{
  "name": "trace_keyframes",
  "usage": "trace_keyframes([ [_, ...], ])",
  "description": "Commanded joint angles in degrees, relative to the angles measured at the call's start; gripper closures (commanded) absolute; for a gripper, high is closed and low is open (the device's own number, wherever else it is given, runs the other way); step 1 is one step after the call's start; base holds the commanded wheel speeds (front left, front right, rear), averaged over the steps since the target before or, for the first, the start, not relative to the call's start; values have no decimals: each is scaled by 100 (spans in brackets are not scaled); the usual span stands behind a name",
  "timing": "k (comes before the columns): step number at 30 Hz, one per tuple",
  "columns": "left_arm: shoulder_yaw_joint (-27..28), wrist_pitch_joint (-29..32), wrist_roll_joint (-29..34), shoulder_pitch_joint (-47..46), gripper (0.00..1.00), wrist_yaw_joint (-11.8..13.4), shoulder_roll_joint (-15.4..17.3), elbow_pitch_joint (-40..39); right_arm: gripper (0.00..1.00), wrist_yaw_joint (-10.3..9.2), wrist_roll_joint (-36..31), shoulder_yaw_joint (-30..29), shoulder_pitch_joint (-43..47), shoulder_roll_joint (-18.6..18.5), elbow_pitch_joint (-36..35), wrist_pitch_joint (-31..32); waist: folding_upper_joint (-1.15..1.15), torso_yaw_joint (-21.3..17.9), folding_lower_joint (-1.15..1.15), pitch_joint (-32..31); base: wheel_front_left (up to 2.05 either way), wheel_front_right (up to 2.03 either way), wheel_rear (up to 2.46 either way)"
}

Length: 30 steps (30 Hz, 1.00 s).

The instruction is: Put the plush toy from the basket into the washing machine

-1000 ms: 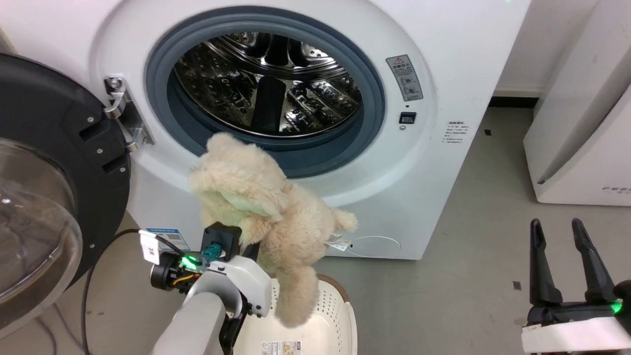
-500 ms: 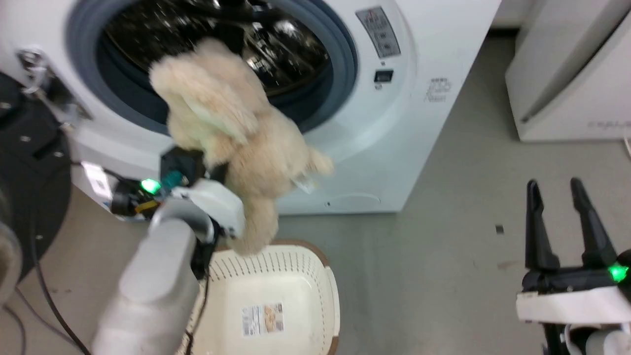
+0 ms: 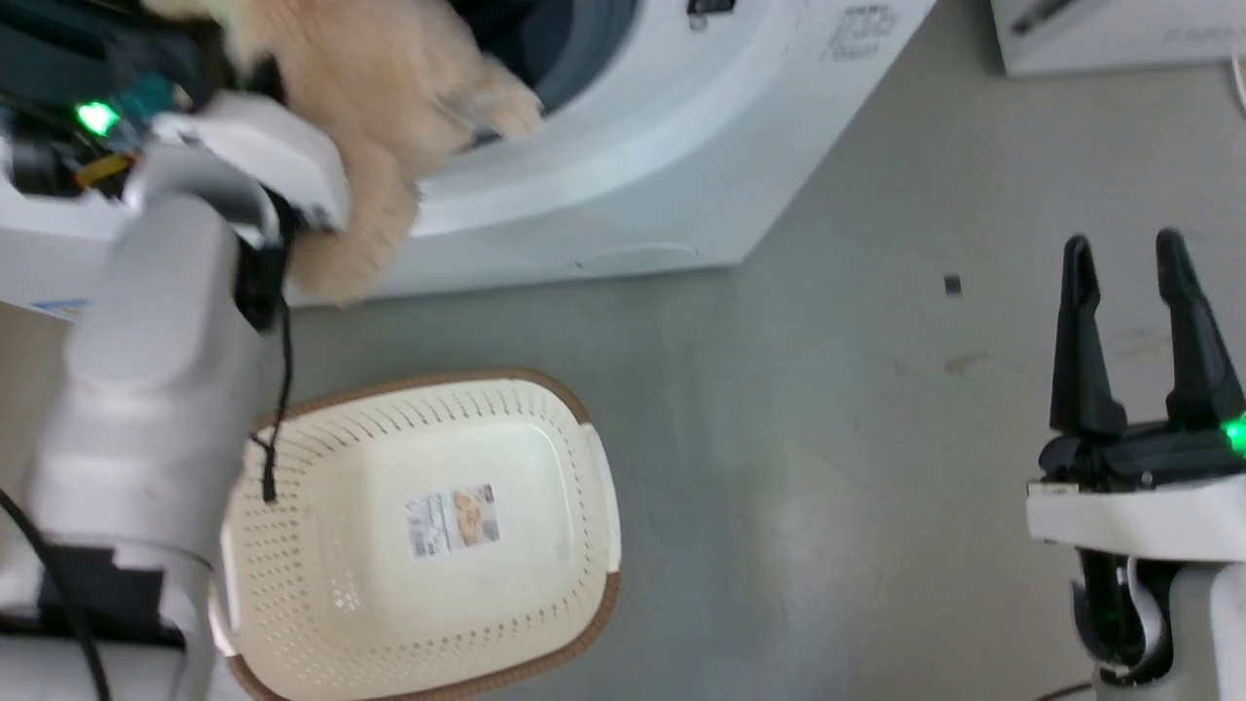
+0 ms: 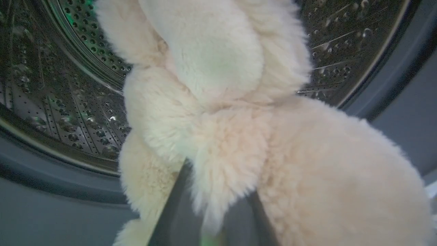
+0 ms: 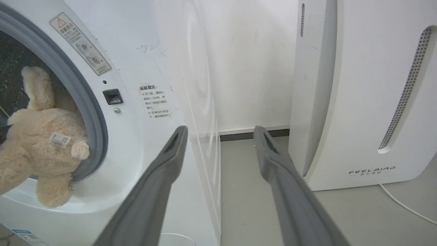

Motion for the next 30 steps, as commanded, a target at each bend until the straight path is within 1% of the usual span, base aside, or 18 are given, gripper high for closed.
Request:
trace_keyframes([
  [1, 35, -38, 39, -281, 100, -3, 72, 57, 0, -4, 79, 15, -170, -3, -51, -25, 0, -268, -1, 471, 0, 0, 0],
  [7, 139, -38, 49, -1200, 100, 7, 347, 374, 0, -4, 221, 86, -455, -3, -104, -25, 0, -509, -1, 982, 0, 0, 0],
  [12, 267, -35, 39, -1903, 100, 115, 619, 586, 0, -4, 340, 143, -596, -3, -161, -25, 0, -711, -1, 1307, 0, 0, 0],
  [19, 244, -31, 146, -2894, 100, 208, 879, 844, 0, -4, 430, 118, -728, -3, -283, -25, 0, -838, -1, 1700, 0, 0, 0],
  [22, 242, -35, 199, -3270, 100, 310, 964, 882, 0, -4, 469, 83, -797, -3, -338, -25, 0, -845, -1, 1880, 0, 0, 0],
  [29, 222, -37, 337, -3484, 100, 505, 1051, 614, 0, -4, 481, 82, -874, -3, -352, -25, 0, -790, -1, 2093, 0, 0, 0],
  [30, 220, -37, 346, -3467, 22, 527, 1049, 620, 0, -4, 479, 76, -880, -3, -352, -25, 0, -781, -1, 2104, 0, 0, 0],
])
